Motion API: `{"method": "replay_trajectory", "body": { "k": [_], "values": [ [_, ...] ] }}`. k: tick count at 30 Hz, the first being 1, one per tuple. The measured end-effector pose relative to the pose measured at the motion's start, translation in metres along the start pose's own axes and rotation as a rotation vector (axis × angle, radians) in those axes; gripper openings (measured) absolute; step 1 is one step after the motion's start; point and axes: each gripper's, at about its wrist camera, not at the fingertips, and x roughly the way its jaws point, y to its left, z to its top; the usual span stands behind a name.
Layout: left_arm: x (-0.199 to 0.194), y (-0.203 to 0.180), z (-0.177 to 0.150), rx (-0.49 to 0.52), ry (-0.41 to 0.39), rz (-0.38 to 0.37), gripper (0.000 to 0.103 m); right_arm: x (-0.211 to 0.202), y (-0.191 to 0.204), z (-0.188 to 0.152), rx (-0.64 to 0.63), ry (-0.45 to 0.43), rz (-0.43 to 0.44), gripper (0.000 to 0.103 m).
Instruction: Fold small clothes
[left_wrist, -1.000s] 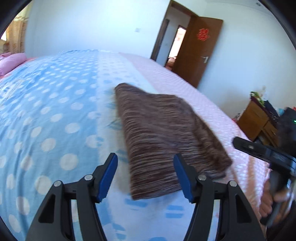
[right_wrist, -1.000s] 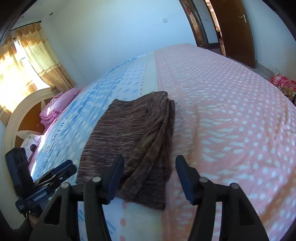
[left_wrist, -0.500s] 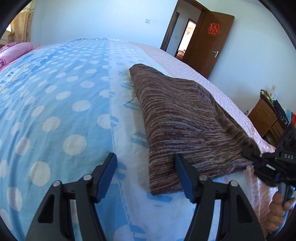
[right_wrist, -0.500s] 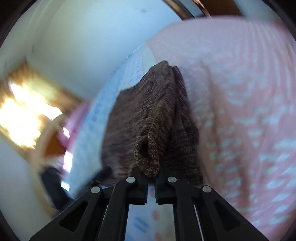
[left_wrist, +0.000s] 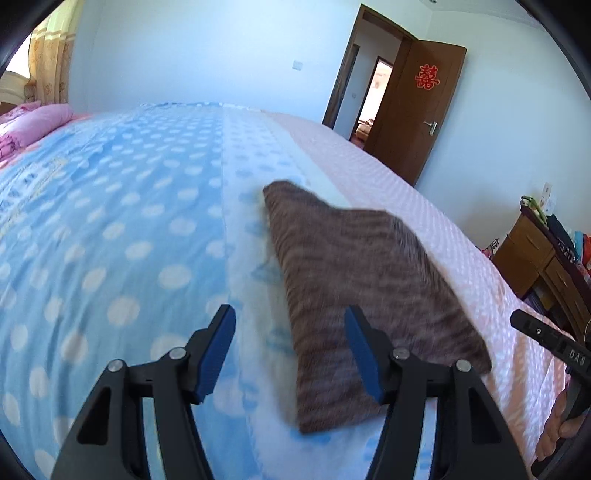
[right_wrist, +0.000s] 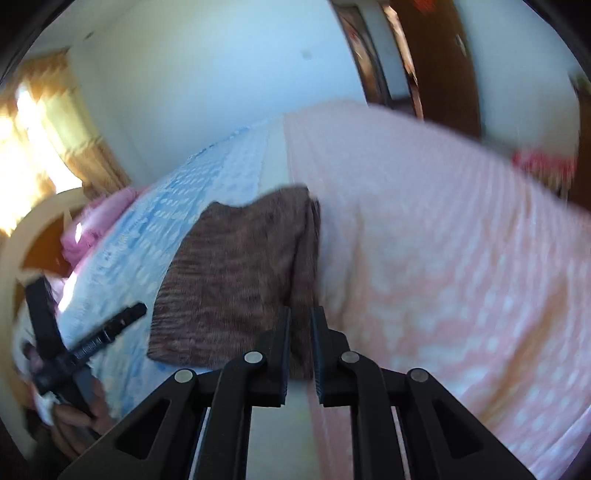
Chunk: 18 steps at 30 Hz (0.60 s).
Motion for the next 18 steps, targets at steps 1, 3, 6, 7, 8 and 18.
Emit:
{"method": "replay_trajectory", "body": {
  "k": [1,3,6,7,8,18],
  "values": [
    [0.006,-0.006,0.008,0.008,-0.004,0.018,0.063,0.007,0.01,0.009,-0.053,-0.016,-0.001,0.011],
    [0.017,-0.014,0.019,0.024,-0.01,0.039,0.064,0.02,0.024,0.017,-0.129,-0.024,-0.001,0.011],
    [0.044,-0.019,0.026,0.032,0.022,0.085,0.063,0.064,0.028,0.022,-0.149,0.05,0.038,0.01],
    [0.053,-0.016,0.024,0.028,0.037,0.099,0.064,0.076,0.023,0.02,-0.143,0.078,0.032,0.008],
    [0.059,-0.012,0.02,0.021,0.053,0.12,0.065,0.085,0.021,0.02,-0.135,0.099,0.023,0.008],
    [0.065,0.017,0.007,-0.101,0.089,0.061,0.078,0.09,-0.036,0.01,0.143,0.136,0.105,0.015]
  ]
}}
